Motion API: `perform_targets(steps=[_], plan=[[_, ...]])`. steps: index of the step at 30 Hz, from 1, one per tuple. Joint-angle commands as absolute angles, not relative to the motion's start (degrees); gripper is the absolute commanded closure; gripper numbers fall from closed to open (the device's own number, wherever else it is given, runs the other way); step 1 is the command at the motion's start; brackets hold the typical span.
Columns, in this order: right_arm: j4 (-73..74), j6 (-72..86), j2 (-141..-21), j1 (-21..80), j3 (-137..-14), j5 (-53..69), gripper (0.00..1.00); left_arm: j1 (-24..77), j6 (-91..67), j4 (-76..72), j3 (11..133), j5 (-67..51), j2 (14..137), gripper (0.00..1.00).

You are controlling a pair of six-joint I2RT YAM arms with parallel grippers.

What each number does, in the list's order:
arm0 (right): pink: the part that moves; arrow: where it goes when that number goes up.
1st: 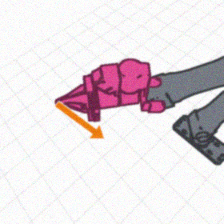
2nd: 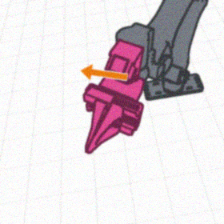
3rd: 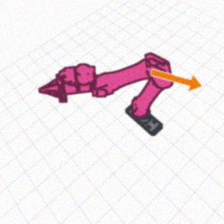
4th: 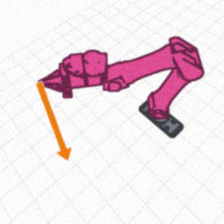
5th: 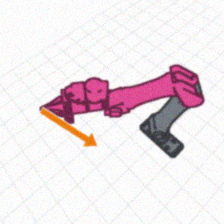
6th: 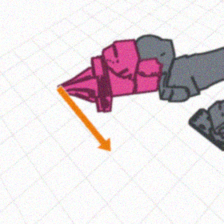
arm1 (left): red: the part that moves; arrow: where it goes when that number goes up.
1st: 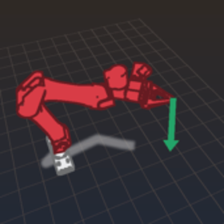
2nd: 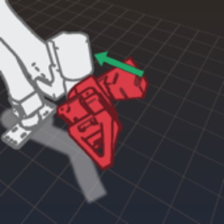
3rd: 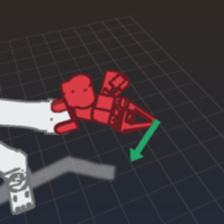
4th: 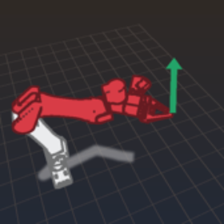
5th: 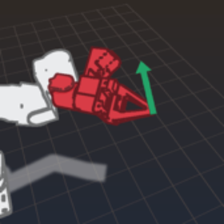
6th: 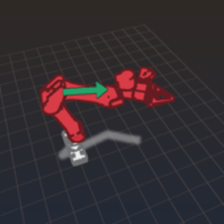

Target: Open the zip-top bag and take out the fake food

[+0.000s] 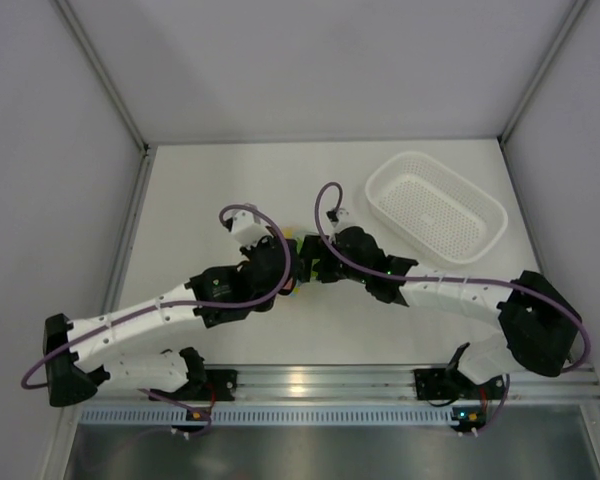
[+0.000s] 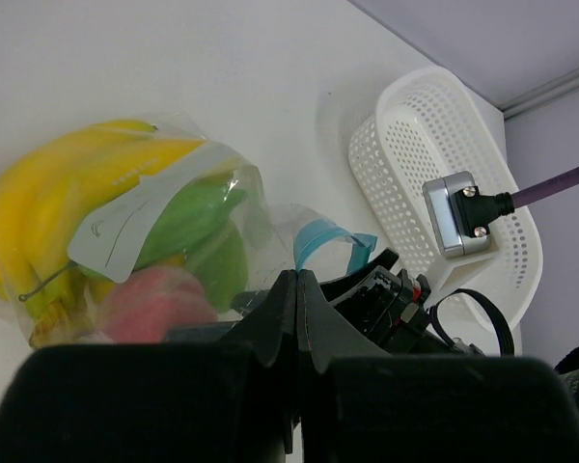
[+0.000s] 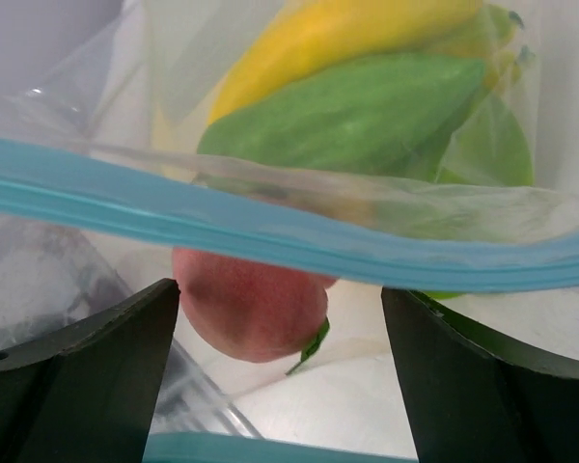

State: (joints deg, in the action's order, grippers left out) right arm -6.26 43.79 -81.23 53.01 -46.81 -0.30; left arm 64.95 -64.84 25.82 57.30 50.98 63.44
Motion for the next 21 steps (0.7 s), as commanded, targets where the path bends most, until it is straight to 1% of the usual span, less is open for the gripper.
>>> perform_targets(steps=[1,5,6,9,13,15,17,21], plan=[[-17.5,46.1,-82.8,53.9,-45.2,3.6,0.11,65.4,-65.7,23.6,57.0,53.7,63.0,1.00],[-22.8,48.9,-84.7,54.1,-43.8,7.9,0.10,65.4,-66.3,23.6,56.1,54.0,63.8,1.00],[-23.0,49.1,-84.8,54.1,-43.3,7.2,0.13,65.4,-66.3,23.6,55.9,54.1,64.0,1.00],[-20.7,48.2,-85.2,55.0,-43.9,4.0,0.13,65.4,-67.2,23.7,54.6,54.2,63.8,1.00],[-25.3,48.9,-88.8,55.2,-43.4,9.0,0.14,65.4,-69.0,23.7,53.3,54.8,63.5,1.00],[-21.4,48.3,-88.9,55.8,-43.6,2.2,0.18,65.4,-69.6,23.6,52.6,54.8,62.9,1.00],[-16.7,47.5,-87.6,56.4,-42.9,-6.3,0.19,65.5,-70.2,23.8,52.4,54.4,62.3,1.00],[-7.1,46.9,-84.0,56.4,-43.4,-17.7,0.20,65.8,-69.7,23.7,52.4,54.4,61.3,1.00]])
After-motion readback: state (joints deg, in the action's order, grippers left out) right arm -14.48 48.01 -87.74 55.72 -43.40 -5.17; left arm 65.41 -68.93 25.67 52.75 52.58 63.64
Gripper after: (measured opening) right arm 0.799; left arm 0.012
